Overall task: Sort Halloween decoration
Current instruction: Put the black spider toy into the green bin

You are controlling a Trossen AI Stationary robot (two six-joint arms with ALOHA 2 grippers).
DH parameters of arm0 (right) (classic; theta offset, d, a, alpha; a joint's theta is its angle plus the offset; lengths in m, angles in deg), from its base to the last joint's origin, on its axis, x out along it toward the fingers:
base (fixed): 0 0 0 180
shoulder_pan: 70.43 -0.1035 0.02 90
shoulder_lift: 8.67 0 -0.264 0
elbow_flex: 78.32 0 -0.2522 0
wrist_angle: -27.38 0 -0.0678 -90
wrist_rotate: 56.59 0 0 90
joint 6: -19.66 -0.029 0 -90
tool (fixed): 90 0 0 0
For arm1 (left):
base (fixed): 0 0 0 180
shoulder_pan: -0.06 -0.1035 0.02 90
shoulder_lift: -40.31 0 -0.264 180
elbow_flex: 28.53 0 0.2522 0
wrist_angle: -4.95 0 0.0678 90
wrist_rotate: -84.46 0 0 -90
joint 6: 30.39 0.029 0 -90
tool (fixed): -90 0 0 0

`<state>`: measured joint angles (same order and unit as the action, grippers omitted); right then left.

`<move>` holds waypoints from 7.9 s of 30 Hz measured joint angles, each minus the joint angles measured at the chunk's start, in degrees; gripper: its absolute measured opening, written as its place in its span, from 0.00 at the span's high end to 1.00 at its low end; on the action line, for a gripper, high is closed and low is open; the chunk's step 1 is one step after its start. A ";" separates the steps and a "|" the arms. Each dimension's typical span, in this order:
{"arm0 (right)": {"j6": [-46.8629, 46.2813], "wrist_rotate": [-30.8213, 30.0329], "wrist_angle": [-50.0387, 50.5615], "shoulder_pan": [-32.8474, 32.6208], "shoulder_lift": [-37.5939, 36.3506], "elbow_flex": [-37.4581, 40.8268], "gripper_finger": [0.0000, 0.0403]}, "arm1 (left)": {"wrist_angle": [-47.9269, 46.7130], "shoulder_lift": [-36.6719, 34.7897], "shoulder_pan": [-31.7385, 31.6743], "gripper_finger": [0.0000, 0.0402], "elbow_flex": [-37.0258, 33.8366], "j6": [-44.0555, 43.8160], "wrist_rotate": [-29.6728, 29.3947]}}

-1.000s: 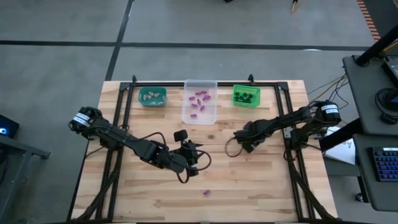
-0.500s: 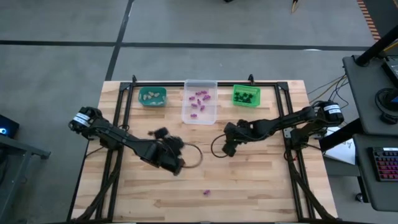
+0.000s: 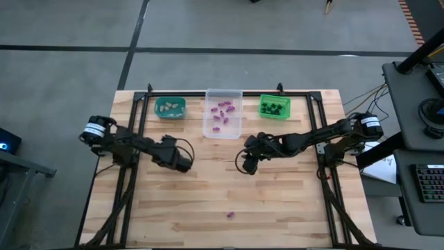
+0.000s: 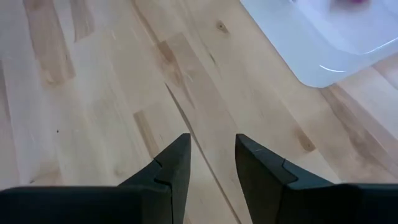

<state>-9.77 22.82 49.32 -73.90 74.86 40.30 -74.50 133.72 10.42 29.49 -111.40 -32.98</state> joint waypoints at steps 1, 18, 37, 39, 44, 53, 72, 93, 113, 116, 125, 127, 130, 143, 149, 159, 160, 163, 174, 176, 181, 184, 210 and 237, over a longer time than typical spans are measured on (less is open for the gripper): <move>0.02 0.00 0.02 0.00 0.00 0.00 0.71 | 1.71 0.00 -0.89 0.92 -1.45 0.02 0.02; -0.08 0.02 0.02 0.00 0.02 0.00 0.71 | 12.08 -0.02 -3.07 1.00 -4.41 4.71 -1.30; 0.55 0.00 0.02 0.00 0.02 0.02 0.71 | 14.92 -0.02 10.95 1.00 13.91 27.99 0.69; 0.55 0.00 0.01 -0.02 0.02 0.02 0.71 | 15.09 -0.02 11.81 1.00 12.45 32.30 -2.00; 0.55 0.01 0.00 -0.04 0.04 0.02 0.71 | 15.82 -0.07 10.75 1.00 4.88 34.46 -3.10; 0.53 0.00 -0.01 -0.80 0.04 0.04 0.71 | 40.83 -4.99 13.09 1.00 -8.90 49.30 -5.89; 0.52 0.04 -3.32 -1.17 3.01 0.04 0.71 | 41.05 -27.83 11.14 1.00 -23.73 33.01 -9.38; 0.09 2.08 -4.26 -1.18 10.43 -2.80 0.71 | 52.44 -16.34 11.12 1.00 -23.79 25.80 -11.00; 3.62 5.80 -7.30 -2.21 10.23 -2.78 0.71 | 44.22 -13.99 18.39 1.00 -8.23 34.23 1.81; 5.68 6.48 -9.96 -3.04 10.23 -2.78 0.71 | 40.92 -14.94 18.48 1.00 -9.76 32.88 2.09; 17.01 6.67 -11.88 -3.40 9.97 -2.78 0.71 | 62.40 -18.09 17.16 1.00 -16.35 57.82 20.34; 19.16 6.71 -9.52 -3.15 9.49 -2.75 0.71 | 63.74 -19.45 16.05 1.00 -17.79 58.59 22.02; 21.42 6.86 -8.22 -2.16 8.61 -2.75 0.71 | 62.62 -20.72 14.63 1.00 -19.58 59.39 19.71; 20.87 13.69 -9.98 -0.27 5.43 -2.75 0.71 | 47.88 -21.12 12.89 0.84 -15.21 53.35 11.43; 19.33 15.61 -9.93 -1.90 5.05 -2.75 0.71 | 47.73 -19.79 12.73 0.64 -16.47 54.13 4.01; 17.40 15.56 -9.99 -2.91 5.07 -2.75 0.71 | 52.30 -16.29 12.72 0.58 -18.03 58.04 2.89; 17.40 15.56 -10.00 -2.91 5.07 -2.75 0.71 | 53.03 -15.80 12.53 0.59 -18.44 58.02 2.88; 17.44 15.55 -10.08 -2.91 5.07 -2.75 0.71 | 56.75 -14.69 11.81 0.60 -19.58 58.03 2.88; 16.57 15.54 -9.98 -3.43 5.09 -2.75 0.71 | 59.29 -13.90 11.34 0.73 -19.92 58.05 3.27; 16.57 15.56 -9.94 -3.45 5.09 -2.75 0.71 | 59.27 -13.90 11.34 0.78 -19.84 58.05 3.30; 16.57 15.54 -9.61 -3.45 5.11 -2.75 0.71 | 59.19 -13.99 11.23 0.88 -19.41 57.90 2.73; 16.57 15.54 -8.93 -3.45 5.11 -2.75 0.71 | 59.28 -14.54 11.23 0.92 -18.96 57.59 2.77; 16.81 15.54 -7.86 -3.80 5.11 -2.75 0.71 | 60.10 -16.90 10.90 0.84 -18.12 54.37 2.56; 15.86 15.52 -8.06 -4.42 5.11 -2.75 0.71 | 67.61 -7.64 11.00 0.97 -18.58 53.52 -2.86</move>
<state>6.09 38.34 41.26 -78.32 79.97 37.55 -6.89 126.08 21.42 10.91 -57.88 -35.84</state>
